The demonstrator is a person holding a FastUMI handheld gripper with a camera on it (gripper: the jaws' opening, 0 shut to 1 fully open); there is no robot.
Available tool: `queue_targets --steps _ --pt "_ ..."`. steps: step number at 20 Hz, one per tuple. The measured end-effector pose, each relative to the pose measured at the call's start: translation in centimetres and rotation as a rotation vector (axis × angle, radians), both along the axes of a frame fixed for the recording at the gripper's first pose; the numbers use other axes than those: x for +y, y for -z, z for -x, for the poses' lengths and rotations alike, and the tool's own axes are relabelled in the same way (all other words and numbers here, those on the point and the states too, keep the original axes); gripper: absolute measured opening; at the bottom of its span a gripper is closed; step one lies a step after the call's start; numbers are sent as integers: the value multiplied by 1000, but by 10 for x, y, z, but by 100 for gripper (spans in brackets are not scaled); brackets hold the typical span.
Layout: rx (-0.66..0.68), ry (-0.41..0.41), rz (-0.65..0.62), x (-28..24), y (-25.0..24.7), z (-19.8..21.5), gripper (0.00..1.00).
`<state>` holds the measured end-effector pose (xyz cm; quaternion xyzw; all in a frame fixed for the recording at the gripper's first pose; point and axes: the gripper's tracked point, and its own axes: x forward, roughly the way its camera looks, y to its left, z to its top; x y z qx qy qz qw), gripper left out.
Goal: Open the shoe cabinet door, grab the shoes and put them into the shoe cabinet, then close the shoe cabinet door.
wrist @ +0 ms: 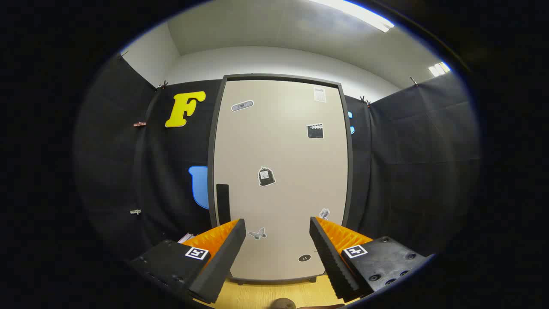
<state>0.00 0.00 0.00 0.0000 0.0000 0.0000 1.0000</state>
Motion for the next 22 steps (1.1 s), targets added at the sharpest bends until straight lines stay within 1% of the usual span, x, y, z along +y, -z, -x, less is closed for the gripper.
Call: queue_targets --steps 14,17,22 --pt "27 22 -1 -1 10 -11 98" --pt "29 11 -12 2 11 -12 98" --pt "56 -31 -16 30 22 -28 98"
